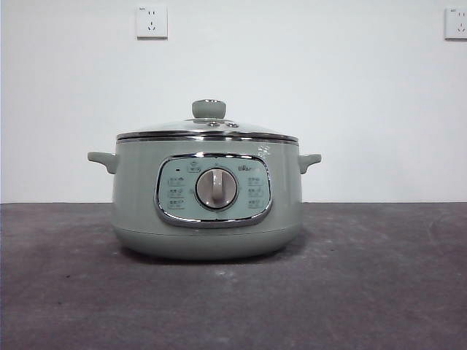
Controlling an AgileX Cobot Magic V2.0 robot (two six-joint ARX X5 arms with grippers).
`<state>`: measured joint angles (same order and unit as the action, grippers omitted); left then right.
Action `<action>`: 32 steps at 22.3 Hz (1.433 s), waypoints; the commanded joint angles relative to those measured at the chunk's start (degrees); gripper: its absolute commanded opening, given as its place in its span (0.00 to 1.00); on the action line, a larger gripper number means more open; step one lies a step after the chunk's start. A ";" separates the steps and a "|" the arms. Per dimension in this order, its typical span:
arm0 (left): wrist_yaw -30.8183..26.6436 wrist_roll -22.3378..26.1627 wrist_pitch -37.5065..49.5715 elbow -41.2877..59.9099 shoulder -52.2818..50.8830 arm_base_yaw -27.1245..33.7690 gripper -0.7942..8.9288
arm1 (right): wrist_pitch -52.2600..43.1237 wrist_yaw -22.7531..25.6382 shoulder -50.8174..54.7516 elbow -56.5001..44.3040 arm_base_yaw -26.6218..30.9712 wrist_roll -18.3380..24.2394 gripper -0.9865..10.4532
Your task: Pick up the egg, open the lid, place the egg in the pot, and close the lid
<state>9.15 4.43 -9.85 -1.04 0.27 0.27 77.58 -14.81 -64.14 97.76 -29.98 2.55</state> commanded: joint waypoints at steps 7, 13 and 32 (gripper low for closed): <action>0.00 -0.55 0.11 0.85 -0.15 0.17 0.08 | 0.92 0.13 0.07 0.02 -0.07 -0.44 0.09; 0.00 -0.55 0.11 0.85 -0.15 0.17 0.08 | 0.42 0.83 0.87 0.02 1.90 5.44 0.09; -0.02 -0.55 0.13 0.85 -0.15 0.17 0.08 | -62.97 -5.29 39.63 -57.42 22.05 0.72 0.09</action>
<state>9.15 4.40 -9.85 -1.04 0.27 0.27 15.92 -20.40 -25.26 43.24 -8.05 4.86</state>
